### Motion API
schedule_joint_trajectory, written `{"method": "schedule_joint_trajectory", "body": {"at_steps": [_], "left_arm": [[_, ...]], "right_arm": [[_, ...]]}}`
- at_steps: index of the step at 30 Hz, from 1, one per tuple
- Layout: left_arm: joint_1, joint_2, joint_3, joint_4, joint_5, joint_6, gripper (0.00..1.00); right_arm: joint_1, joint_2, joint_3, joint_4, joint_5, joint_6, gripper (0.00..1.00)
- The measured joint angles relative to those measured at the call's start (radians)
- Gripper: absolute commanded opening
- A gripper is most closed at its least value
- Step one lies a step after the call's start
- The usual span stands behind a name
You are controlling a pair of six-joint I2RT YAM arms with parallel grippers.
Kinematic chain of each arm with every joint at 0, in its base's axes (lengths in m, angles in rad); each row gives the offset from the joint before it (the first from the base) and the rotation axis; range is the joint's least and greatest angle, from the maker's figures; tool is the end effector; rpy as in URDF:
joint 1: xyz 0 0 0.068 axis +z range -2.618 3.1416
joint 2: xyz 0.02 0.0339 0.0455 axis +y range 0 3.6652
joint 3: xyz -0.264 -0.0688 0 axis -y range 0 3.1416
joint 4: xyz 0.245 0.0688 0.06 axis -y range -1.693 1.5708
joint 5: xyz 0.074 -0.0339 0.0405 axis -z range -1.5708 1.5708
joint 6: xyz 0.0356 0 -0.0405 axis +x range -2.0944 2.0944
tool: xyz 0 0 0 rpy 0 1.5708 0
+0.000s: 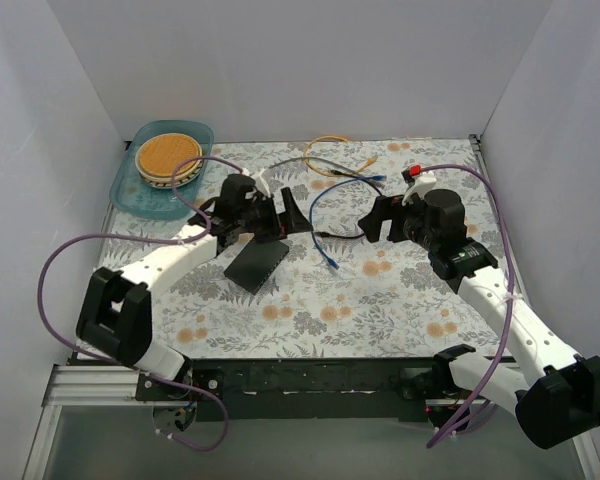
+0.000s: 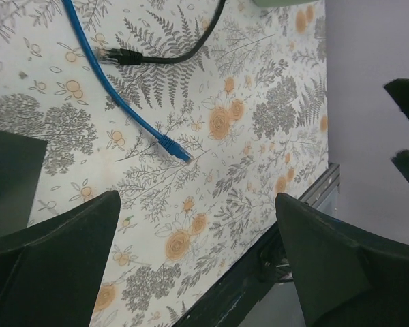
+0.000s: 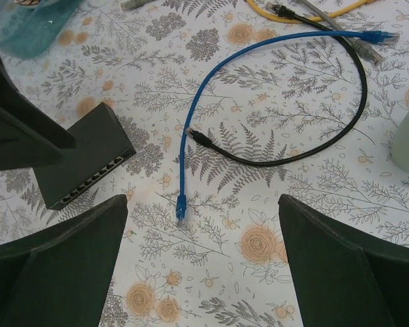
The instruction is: Insert the plug into the switch port
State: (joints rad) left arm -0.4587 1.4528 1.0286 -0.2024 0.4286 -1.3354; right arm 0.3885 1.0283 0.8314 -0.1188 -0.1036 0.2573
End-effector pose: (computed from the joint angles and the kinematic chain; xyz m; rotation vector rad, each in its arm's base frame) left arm 0.2831 -0.1563 0.2671 -0.8191 2.4098 -1.3529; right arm 0.2205 0.0942 0.3165 -0.1978 1.9105 0.5361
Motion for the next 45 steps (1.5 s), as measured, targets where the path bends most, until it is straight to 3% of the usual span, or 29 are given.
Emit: {"method": "schedule_joint_trajectory", "body": {"at_steps": [6,13,16,17,20,26,29,30,33,39,45], "left_arm": [[-0.146,0.257,0.127,-0.076,-0.126,-0.102,0.98],[-0.222,0.502,0.306,-0.225,-0.243,-0.153,0.95],[-0.241,0.54,0.38,-0.269,-0.272,-0.161,0.82],[-0.245,0.549,0.399,-0.278,-0.275,-0.162,0.72],[-0.254,0.578,0.439,-0.304,-0.284,-0.161,0.56],[-0.266,0.653,0.526,-0.384,-0.303,-0.146,0.49],[-0.28,0.69,0.592,-0.446,-0.346,-0.122,0.3],[-0.29,0.697,0.6,-0.452,-0.352,-0.124,0.18],[-0.306,0.724,0.639,-0.487,-0.369,-0.109,0.01],[-0.315,0.728,0.655,-0.518,-0.393,-0.093,0.0],[-0.286,0.708,0.74,-0.661,-0.513,-0.06,0.0]], "right_arm": [[0.005,0.0,0.009,-0.029,0.003,-0.01,0.98],[0.006,0.0,0.009,-0.064,-0.005,-0.034,0.98],[0.006,0.0,0.009,-0.066,-0.007,-0.044,0.98],[0.006,0.0,0.009,-0.065,-0.008,-0.048,0.98],[0.006,-0.003,0.008,-0.065,-0.012,-0.054,0.98],[0.006,-0.022,0.004,-0.065,-0.012,-0.07,0.98],[0.006,-0.026,0.004,-0.065,-0.012,-0.079,0.98],[0.006,-0.027,0.004,-0.065,-0.012,-0.08,0.98],[0.006,-0.027,0.003,-0.065,-0.014,-0.082,0.98],[0.006,-0.028,0.003,-0.066,-0.021,-0.086,0.98],[0.006,-0.039,0.003,-0.066,-0.031,-0.097,0.98]]}}
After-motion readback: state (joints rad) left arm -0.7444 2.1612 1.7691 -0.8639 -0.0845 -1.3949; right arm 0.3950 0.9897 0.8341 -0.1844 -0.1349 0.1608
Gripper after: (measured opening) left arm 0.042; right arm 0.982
